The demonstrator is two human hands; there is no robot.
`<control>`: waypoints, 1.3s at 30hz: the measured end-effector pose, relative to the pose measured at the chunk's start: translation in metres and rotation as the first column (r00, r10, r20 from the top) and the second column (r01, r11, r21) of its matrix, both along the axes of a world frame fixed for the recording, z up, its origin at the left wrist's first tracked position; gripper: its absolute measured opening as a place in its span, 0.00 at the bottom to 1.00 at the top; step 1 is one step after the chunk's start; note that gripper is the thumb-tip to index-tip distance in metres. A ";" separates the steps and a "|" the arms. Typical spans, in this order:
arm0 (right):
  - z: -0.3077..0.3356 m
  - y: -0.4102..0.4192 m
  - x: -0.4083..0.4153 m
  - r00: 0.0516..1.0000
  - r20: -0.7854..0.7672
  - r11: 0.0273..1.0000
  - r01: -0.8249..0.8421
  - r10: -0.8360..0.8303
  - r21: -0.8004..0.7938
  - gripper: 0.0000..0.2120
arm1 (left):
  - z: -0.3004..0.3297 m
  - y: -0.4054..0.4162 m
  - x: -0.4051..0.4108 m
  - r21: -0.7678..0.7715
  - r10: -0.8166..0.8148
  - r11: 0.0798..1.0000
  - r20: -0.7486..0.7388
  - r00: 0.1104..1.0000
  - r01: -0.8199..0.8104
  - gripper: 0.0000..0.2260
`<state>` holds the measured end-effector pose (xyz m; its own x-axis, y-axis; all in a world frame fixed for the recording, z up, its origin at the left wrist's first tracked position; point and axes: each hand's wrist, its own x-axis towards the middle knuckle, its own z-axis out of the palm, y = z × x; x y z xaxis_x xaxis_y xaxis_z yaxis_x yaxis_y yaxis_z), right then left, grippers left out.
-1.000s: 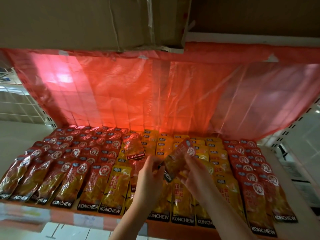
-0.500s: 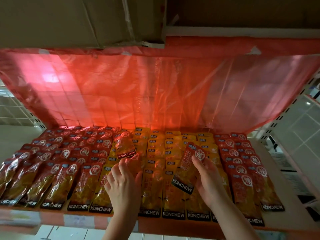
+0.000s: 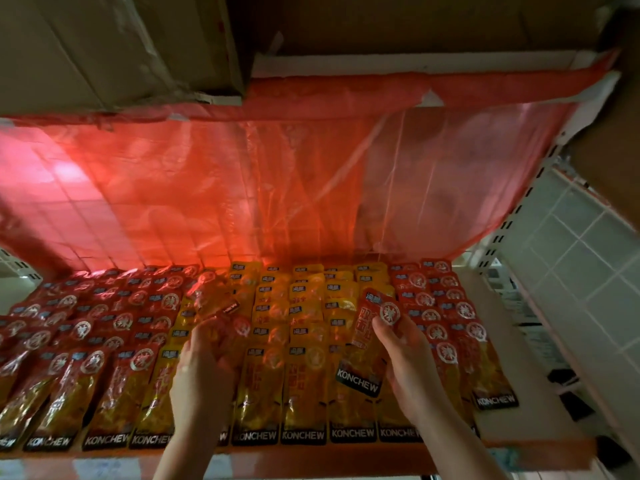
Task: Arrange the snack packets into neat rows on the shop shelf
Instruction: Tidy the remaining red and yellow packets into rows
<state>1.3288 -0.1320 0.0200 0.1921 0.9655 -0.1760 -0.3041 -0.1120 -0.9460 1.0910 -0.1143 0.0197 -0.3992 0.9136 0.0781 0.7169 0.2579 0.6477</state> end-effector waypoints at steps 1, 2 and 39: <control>-0.001 -0.001 0.005 1.000 0.009 1.000 0.008 -0.008 -0.004 0.11 | 0.003 0.001 0.000 0.011 -0.001 1.000 0.028 1.000 0.001 0.19; -0.001 -0.002 0.009 1.000 0.010 1.000 0.010 -0.010 -0.007 0.12 | 0.006 0.001 -0.001 0.017 -0.001 1.000 0.038 0.999 0.001 0.19; -0.007 -0.022 0.131 0.956 0.214 0.979 0.189 -0.200 0.070 0.24 | 0.037 -0.001 0.163 0.109 -0.356 0.930 0.499 0.790 0.351 0.12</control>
